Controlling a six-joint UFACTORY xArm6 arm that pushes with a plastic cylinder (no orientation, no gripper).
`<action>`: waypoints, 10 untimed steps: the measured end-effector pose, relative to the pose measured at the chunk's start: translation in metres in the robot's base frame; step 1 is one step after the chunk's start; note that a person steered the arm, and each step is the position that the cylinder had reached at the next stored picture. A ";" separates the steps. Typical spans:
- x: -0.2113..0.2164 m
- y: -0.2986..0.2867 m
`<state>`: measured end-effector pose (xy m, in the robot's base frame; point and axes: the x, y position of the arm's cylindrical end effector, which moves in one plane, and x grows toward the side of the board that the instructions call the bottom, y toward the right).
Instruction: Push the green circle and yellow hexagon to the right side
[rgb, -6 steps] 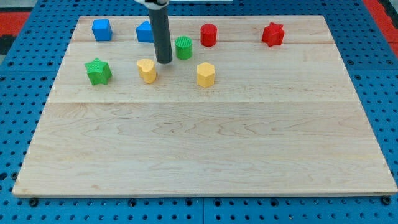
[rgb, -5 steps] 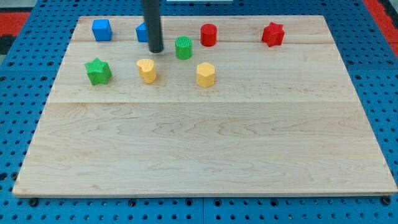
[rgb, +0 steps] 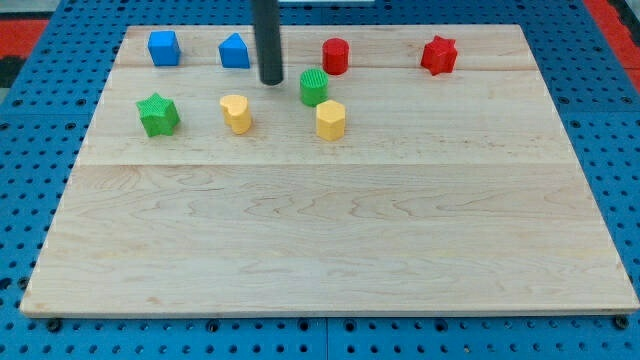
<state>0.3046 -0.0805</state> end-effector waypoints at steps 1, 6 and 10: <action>0.008 0.012; 0.103 0.099; 0.090 0.206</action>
